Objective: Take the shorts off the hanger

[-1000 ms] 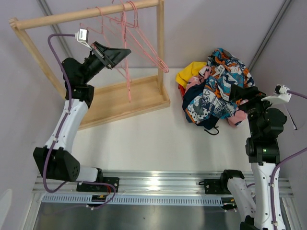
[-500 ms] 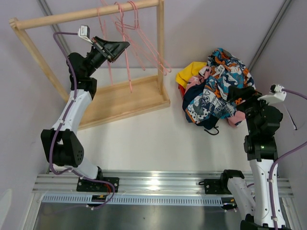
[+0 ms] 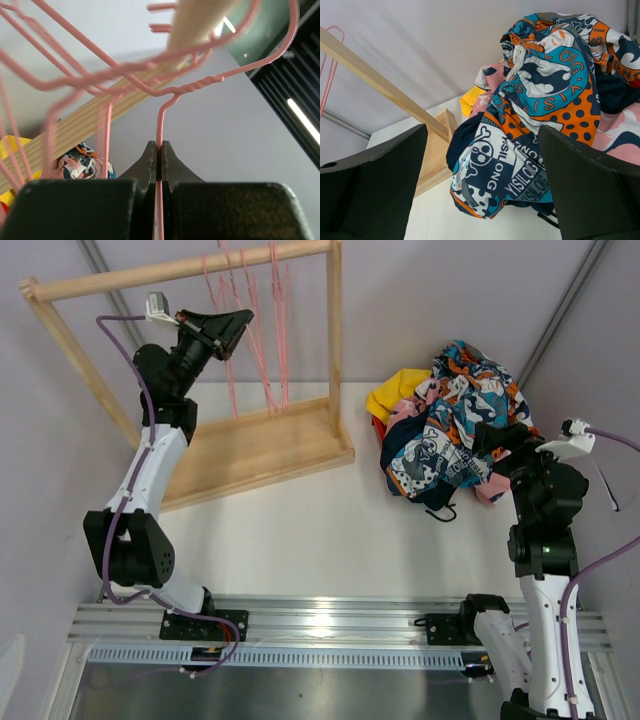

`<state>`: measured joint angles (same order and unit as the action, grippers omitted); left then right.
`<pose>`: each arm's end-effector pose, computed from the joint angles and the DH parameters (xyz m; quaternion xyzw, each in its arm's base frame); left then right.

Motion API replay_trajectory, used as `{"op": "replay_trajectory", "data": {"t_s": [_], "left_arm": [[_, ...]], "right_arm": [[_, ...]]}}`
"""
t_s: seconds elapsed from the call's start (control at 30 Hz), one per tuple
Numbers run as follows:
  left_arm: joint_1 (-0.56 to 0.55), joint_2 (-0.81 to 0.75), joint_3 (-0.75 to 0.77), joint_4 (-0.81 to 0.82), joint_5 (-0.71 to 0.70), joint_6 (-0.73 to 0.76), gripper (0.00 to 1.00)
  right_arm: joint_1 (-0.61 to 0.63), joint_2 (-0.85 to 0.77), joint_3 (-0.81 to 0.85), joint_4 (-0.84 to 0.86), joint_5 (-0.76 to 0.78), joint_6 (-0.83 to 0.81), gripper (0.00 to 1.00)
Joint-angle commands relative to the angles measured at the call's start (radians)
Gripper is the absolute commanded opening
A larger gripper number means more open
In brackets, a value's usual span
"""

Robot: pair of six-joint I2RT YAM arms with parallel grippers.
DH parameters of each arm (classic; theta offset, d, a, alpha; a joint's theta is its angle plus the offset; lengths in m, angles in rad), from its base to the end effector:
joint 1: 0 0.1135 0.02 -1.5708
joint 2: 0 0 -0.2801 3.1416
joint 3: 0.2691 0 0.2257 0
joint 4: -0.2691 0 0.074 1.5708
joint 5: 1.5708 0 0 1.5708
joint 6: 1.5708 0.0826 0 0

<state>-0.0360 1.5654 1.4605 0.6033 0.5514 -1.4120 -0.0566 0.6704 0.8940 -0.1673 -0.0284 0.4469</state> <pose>0.3662 -0.0565 0.4995 -0.1314 0.5284 -0.6521 0.5276 0.1556 -0.0065 0.4031 0.1611 0.6678 0.1505 0.7110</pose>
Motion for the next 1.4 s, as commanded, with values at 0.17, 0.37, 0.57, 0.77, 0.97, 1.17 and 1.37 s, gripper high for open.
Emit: {"op": "replay_trajectory", "data": {"t_s": [0.17, 0.37, 0.57, 0.77, 0.97, 1.17, 1.37], "left_arm": [[0.012, -0.028, 0.084, -0.312, -0.137, 0.051, 0.24], [0.010, -0.100, 0.064, -0.368, -0.110, 0.152, 0.82], [0.012, -0.295, 0.026, -0.584, -0.053, 0.384, 0.99], [-0.004, -0.517, -0.007, -0.880, -0.060, 0.661, 0.99], [-0.062, -0.723, 0.029, -1.221, -0.376, 1.005, 0.99], [-0.065, -0.801, 0.054, -1.450, -0.478, 1.162, 0.99], [-0.120, -0.887, 0.012, -1.528, -0.622, 1.219, 0.99]], "right_arm": [[-0.005, -0.034, 0.000, -0.012, -0.001, -0.025, 1.00], [-0.005, -0.051, 0.005, -0.029, 0.001, -0.028, 1.00], [-0.005, -0.072, 0.023, -0.051, -0.001, -0.017, 0.99], [-0.005, -0.081, 0.100, -0.130, 0.007, -0.017, 0.99], [-0.005, -0.002, 0.389, -0.359, -0.047, -0.010, 1.00], [-0.005, 0.058, 0.684, -0.630, -0.071, -0.030, 0.99], [-0.005, 0.068, 0.807, -0.860, -0.045, -0.018, 1.00]]}}
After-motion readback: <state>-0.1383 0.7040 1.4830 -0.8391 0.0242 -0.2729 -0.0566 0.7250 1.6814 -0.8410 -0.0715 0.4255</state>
